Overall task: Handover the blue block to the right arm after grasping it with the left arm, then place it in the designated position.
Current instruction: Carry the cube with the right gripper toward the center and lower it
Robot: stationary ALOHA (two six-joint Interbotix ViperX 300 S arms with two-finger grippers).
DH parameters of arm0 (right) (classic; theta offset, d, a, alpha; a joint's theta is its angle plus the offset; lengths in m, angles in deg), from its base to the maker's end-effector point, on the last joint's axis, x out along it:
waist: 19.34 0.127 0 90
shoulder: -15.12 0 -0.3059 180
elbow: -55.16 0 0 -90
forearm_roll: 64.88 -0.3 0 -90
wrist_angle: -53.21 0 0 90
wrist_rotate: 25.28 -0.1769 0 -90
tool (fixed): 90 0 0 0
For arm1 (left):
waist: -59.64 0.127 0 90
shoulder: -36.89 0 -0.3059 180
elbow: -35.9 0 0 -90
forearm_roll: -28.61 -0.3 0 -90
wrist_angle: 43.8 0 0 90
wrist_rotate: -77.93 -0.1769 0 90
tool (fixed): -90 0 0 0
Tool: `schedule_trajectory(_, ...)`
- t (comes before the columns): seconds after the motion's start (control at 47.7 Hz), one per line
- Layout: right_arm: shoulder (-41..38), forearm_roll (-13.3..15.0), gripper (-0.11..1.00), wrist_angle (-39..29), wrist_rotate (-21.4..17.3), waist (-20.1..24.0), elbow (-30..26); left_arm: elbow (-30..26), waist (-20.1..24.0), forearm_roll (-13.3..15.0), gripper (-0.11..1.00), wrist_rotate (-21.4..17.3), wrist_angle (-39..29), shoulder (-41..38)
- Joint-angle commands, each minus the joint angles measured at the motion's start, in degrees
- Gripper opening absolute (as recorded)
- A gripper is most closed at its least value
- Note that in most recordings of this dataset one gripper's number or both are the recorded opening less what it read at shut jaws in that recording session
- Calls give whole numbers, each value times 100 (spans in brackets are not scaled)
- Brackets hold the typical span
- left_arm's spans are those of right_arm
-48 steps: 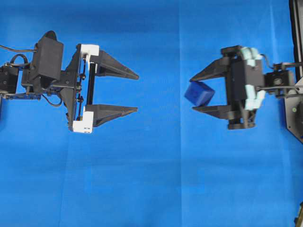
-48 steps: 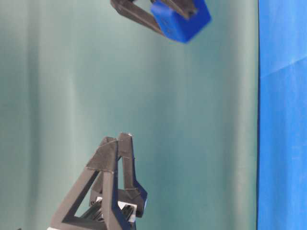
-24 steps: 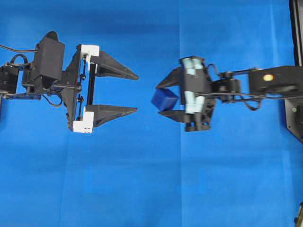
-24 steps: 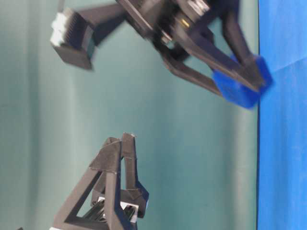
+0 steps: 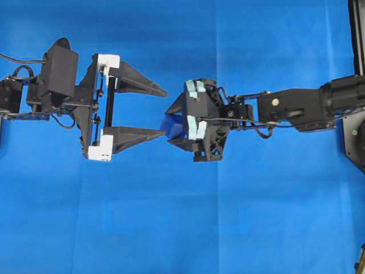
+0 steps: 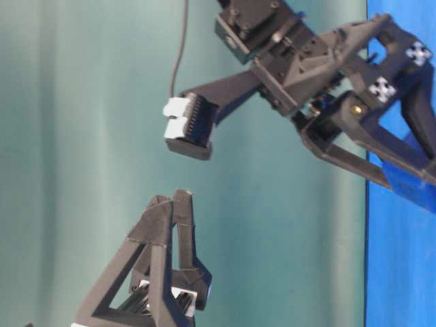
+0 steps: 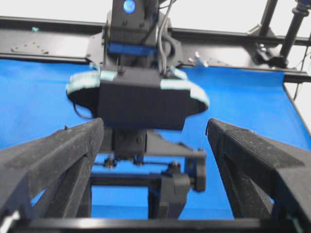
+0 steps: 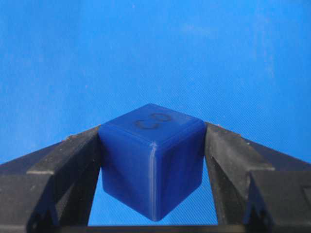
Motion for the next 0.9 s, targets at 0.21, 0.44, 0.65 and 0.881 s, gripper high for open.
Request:
schedule_trajectory(0.21,-475,-211,47,712,-9,-18,-141,-141,-18,-9,91,9,35,53)
schedule_trajectory(0.44,-589,-237,47,826,-9,-18,-149,-141,-18,-9,91,9,35,53)
schedule_trajectory(0.65,-606,-237,47,870,-9,-18,-158,-141,-18,-9,91,9,35,53)
schedule_trajectory(0.881,-659,-237,47,879,-9,-18,-220,-132,-9,-9,91,9,26,53)
